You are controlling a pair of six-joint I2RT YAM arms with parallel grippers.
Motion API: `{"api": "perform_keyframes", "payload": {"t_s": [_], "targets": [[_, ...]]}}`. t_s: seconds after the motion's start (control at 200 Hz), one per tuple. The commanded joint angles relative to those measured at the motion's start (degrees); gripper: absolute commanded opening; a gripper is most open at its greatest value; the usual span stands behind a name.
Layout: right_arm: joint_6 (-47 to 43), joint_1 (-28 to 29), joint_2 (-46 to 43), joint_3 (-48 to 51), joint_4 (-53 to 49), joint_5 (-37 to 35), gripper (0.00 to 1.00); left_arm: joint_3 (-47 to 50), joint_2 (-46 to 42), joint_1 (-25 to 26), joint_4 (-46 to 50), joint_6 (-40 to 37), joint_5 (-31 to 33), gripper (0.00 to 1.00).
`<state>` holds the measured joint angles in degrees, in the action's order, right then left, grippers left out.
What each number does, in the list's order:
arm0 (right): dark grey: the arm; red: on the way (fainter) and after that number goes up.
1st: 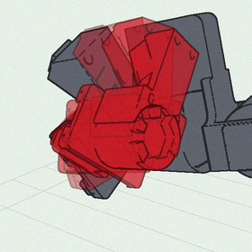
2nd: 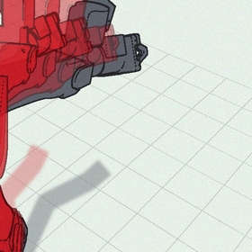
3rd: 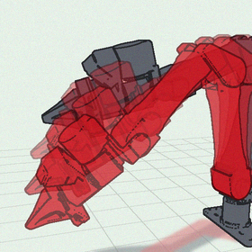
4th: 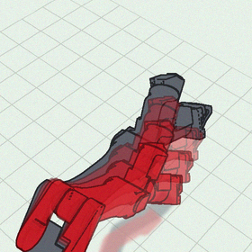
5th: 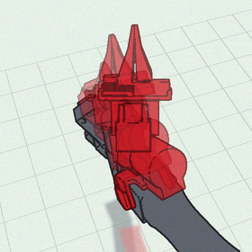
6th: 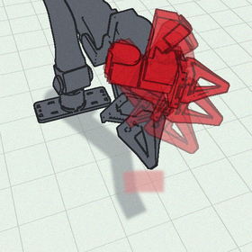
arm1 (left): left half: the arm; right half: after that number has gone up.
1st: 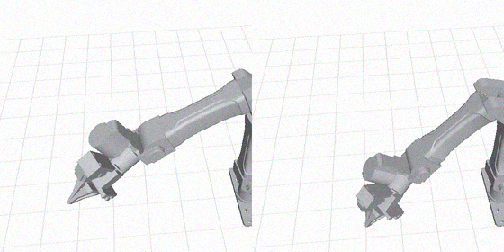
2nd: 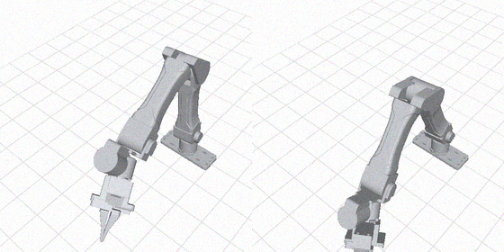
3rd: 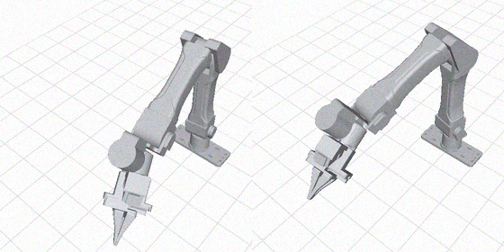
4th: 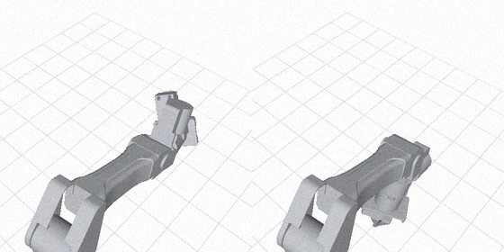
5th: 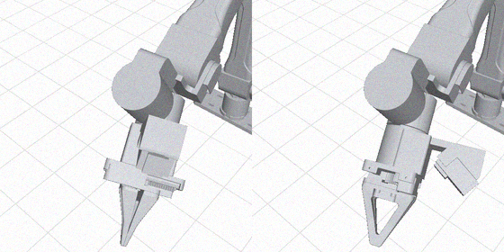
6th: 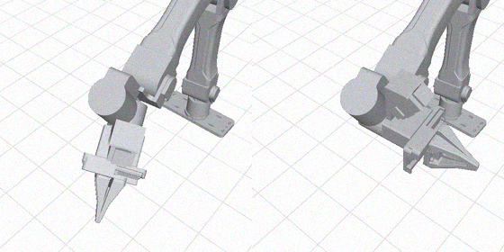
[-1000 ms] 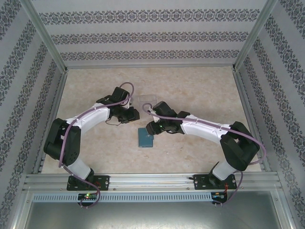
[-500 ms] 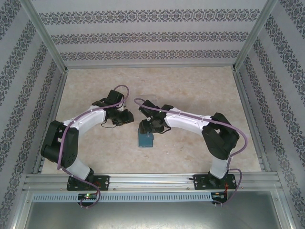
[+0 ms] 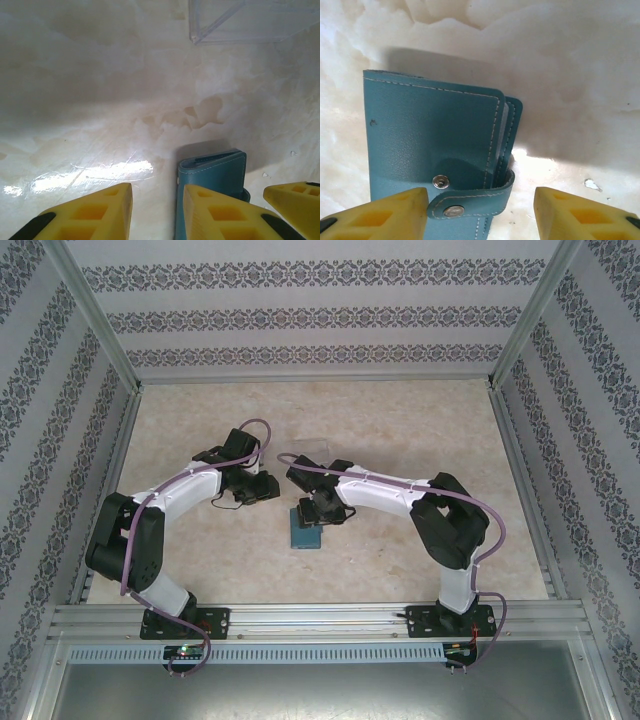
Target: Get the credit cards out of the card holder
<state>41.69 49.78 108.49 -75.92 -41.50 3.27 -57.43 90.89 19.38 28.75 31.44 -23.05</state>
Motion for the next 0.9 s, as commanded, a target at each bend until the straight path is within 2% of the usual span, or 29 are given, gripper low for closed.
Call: {"api": "perform_keyframes", "payload": {"t_s": [0.0, 0.32, 0.525, 0.894], "targets": [[1.2, 0.5, -1.8, 1.1, -1.3, -1.6, 0.55, -0.2, 0.0, -0.2, 1.8, -1.0, 0.0, 0.32], [1.0, -0.9, -4.6, 3.7, 0.4, -0.9, 0.31, -3.5, 2.0, 2.5, 3.1, 0.3, 1.3, 0.33], [0.8, -3.3, -6.9, 8.2, 5.1, 2.7, 0.13, -5.5, 3.0, 5.9, 4.9, 2.2, 2.9, 0.35], [2.8, -9.2, -9.6, 19.9, 20.8, 13.3, 0.08, -13.7, 7.6, 13.4, 14.9, 5.9, 11.5, 0.46]]}}
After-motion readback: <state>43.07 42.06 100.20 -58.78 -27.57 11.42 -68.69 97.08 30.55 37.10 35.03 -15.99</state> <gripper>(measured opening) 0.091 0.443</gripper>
